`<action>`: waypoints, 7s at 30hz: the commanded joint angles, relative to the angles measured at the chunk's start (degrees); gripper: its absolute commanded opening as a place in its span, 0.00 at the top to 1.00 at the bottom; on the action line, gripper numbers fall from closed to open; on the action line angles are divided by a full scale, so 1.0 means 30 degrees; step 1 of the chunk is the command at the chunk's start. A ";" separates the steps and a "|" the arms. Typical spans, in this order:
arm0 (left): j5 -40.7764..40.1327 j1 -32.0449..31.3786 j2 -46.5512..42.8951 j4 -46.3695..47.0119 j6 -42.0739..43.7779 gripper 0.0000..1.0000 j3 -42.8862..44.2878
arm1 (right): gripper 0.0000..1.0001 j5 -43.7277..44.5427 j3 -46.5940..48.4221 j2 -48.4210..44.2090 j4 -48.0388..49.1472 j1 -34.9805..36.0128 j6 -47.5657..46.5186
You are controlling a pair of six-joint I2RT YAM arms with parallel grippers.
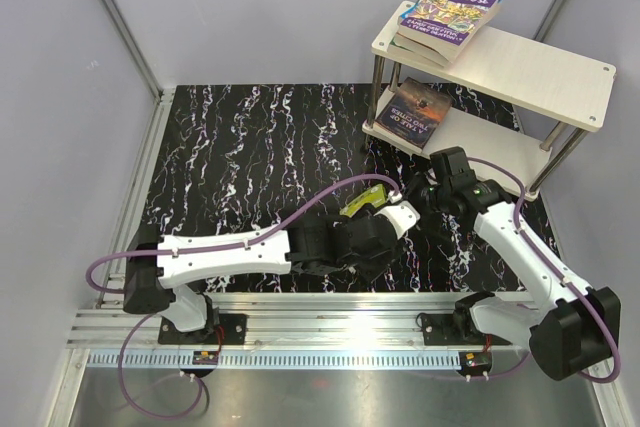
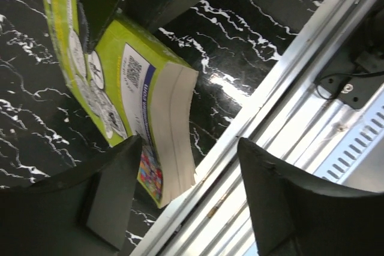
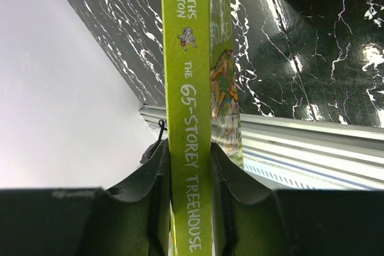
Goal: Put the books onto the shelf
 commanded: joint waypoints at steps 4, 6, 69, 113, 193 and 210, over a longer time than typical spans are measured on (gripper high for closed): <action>-0.2362 -0.0005 0.0089 0.0039 -0.0675 0.15 0.0234 | 1.00 -0.1570 0.1479 -0.1083 0.0418 0.0047 0.0680; -0.2863 0.0083 -0.0347 -0.0606 -0.1376 0.10 0.0585 | 1.00 -0.0462 0.2265 -0.1055 -0.0577 -0.0011 0.0066; -0.4799 0.2134 -1.6464 -1.0747 -1.1166 0.01 -0.4686 | 1.00 -0.0103 0.1800 1.0252 2.2247 -0.9739 0.4491; -0.5005 0.2134 -1.6201 -0.9721 -1.1898 0.01 -0.5712 | 0.78 -0.0718 0.3707 0.7471 1.0874 -0.9884 -0.1929; -0.2428 0.4973 -1.2980 -0.6238 -0.7769 0.01 -0.4660 | 0.00 0.1841 0.1547 0.1383 0.6098 -1.0559 -0.4332; -0.0046 1.9855 -0.9194 -0.1409 -0.4372 0.01 -0.6000 | 0.00 0.1534 0.8269 -0.6236 -0.4199 -0.1623 -0.9308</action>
